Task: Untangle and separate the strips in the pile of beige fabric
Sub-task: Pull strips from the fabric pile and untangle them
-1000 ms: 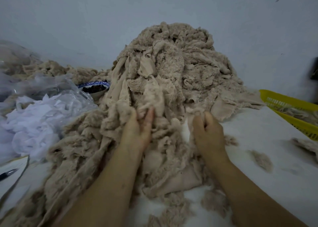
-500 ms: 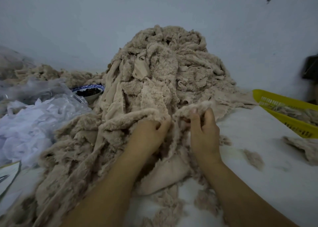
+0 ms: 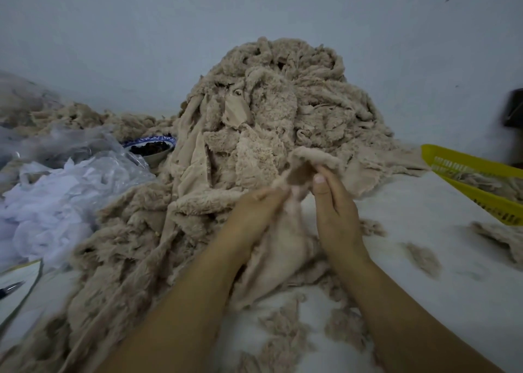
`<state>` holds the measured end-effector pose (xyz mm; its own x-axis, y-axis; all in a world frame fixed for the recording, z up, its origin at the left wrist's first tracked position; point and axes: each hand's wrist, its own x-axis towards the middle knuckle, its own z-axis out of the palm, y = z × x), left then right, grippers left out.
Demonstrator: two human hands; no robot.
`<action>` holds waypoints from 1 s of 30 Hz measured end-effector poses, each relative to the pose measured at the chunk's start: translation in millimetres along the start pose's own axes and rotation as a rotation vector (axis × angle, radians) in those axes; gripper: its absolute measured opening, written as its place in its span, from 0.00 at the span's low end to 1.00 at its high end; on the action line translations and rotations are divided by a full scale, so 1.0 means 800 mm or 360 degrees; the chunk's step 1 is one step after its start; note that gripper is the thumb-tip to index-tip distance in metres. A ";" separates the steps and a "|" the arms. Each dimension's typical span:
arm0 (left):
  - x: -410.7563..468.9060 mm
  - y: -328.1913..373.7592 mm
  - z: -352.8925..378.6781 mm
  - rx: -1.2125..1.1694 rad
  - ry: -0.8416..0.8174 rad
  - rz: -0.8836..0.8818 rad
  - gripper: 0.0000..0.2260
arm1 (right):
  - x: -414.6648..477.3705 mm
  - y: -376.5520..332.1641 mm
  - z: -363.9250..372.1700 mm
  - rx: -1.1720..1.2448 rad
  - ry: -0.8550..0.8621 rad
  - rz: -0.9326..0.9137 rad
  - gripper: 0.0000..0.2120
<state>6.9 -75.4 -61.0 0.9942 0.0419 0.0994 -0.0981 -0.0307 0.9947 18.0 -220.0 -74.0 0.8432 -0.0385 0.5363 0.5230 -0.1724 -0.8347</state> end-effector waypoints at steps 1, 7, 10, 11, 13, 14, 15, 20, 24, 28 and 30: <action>0.002 0.005 -0.005 -0.0461 -0.0046 -0.0162 0.15 | 0.000 0.001 -0.001 0.0004 -0.0067 0.0042 0.16; 0.004 0.012 -0.016 -0.1346 -0.0328 -0.0375 0.22 | -0.009 0.001 0.006 0.0009 -0.0424 0.0195 0.16; 0.006 0.014 -0.023 -0.1446 -0.0261 -0.0281 0.24 | -0.012 0.005 0.013 -0.0072 -0.0564 0.0227 0.15; 0.007 0.015 -0.024 -0.1457 -0.0227 -0.0245 0.24 | -0.010 0.006 0.013 -0.0084 -0.0510 0.0228 0.17; 0.010 0.014 -0.024 -0.1464 -0.0159 -0.0203 0.25 | -0.004 0.006 0.009 0.0006 -0.0328 0.0314 0.19; 0.012 0.012 -0.023 -0.1447 -0.0124 -0.0197 0.24 | -0.001 0.005 0.007 0.0110 -0.0246 0.0395 0.19; 0.013 0.011 -0.021 -0.1426 -0.0100 -0.0199 0.24 | 0.001 0.003 0.006 0.0232 -0.0185 0.0491 0.21; 0.005 0.012 -0.017 -0.0967 -0.0291 -0.0180 0.29 | 0.005 0.002 0.002 0.0533 -0.0070 0.0655 0.17; -0.004 -0.003 0.004 -0.0261 -0.0208 -0.0056 0.16 | 0.005 0.004 0.004 0.0476 -0.0067 0.0584 0.16; 0.001 0.004 0.003 -0.0570 0.0086 -0.0259 0.11 | 0.007 0.005 0.001 0.0539 -0.0021 0.0560 0.17; 0.003 0.011 -0.007 -0.0772 0.0107 -0.0391 0.14 | 0.010 0.007 -0.005 0.0554 -0.0024 0.0580 0.16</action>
<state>8.1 -70.3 -51.6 0.9869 0.0541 -0.1519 0.1115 0.4515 0.8853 27.6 -225.2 -74.1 0.9791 -0.0207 0.2022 0.2025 0.1883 -0.9610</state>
